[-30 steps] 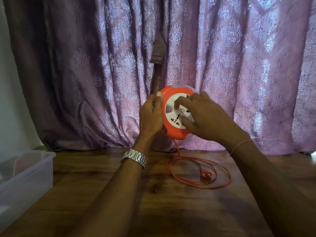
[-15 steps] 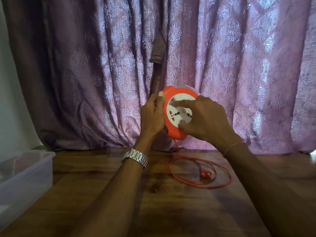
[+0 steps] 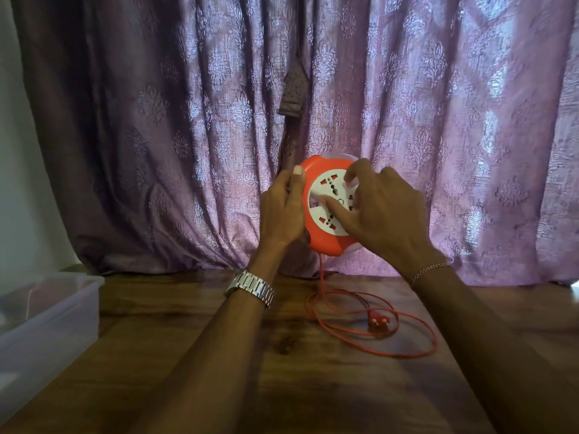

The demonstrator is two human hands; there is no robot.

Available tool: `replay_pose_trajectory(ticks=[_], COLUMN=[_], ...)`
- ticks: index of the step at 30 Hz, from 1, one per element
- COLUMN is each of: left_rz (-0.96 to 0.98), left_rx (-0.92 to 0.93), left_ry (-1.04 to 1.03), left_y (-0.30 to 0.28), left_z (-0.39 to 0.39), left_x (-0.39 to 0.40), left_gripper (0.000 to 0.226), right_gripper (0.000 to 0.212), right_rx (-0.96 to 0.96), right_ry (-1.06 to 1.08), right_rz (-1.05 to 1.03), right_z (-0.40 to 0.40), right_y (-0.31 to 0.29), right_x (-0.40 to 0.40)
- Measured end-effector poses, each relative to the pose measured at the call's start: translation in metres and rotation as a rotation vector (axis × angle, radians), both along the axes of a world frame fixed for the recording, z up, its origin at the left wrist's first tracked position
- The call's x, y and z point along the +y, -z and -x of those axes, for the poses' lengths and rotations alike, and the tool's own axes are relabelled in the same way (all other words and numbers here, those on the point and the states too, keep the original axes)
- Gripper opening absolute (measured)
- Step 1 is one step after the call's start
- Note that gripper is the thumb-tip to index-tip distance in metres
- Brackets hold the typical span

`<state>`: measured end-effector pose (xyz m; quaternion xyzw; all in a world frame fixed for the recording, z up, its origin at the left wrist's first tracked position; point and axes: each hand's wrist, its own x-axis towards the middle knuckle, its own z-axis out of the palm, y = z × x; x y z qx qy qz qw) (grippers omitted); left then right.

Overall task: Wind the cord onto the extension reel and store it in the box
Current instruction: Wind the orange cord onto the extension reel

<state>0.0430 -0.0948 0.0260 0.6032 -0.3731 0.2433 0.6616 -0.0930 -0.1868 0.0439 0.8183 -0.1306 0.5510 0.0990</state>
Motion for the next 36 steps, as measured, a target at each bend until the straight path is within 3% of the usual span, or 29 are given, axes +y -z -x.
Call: replay_pose_trajectory(ticks=[3,6,9,14,18,21,27,31,36], left_rz=[0.013,0.018,0.013,-0.005,-0.006,0.002,0.001,-0.029,-0.007], left_rx=[0.01,0.023,0.018,0.017,-0.02,-0.042,-0.026,-0.053,-0.023], left_ry=[-0.002,0.003,0.014,0.027,-0.014,-0.035,0.004,0.007,0.023], left_y=[0.001,0.002,0.002,0.002,0.0,-0.002,-0.003,0.0,0.0], left_z=[-0.003,-0.006,-0.004,-0.002,0.002,0.002,0.002,0.005,0.002], left_x=[0.002,0.004,0.005,0.003,0.001,0.001,-0.001,-0.002,-0.003], left_gripper=[0.054,0.061,0.065,0.071,0.046,0.039,0.046,0.05,0.05], right_gripper=[0.034,0.055,0.063,0.056,0.056,0.06,0.073,0.074,0.068], right_rx=[0.237,0.485,0.56,0.42,0.29,0.13,-0.085,-0.062,-0.052], right_ry=[-0.128,-0.188,-0.159,-0.084,-0.077,-0.073,-0.039,0.047,0.081], right_rz=[0.103,0.062,0.019,0.096,0.117,0.031,-0.097,-0.159,-0.043], right_z=[0.005,0.004,0.002,0.007,0.009,0.007,-0.003,-0.002,0.004], right_y=[-0.007,-0.007,-0.005,-0.001,-0.002,-0.001,0.004,0.003,0.0], right_x=[-0.007,-0.014,-0.008,-0.002,0.001,0.003,0.004,0.003,0.004])
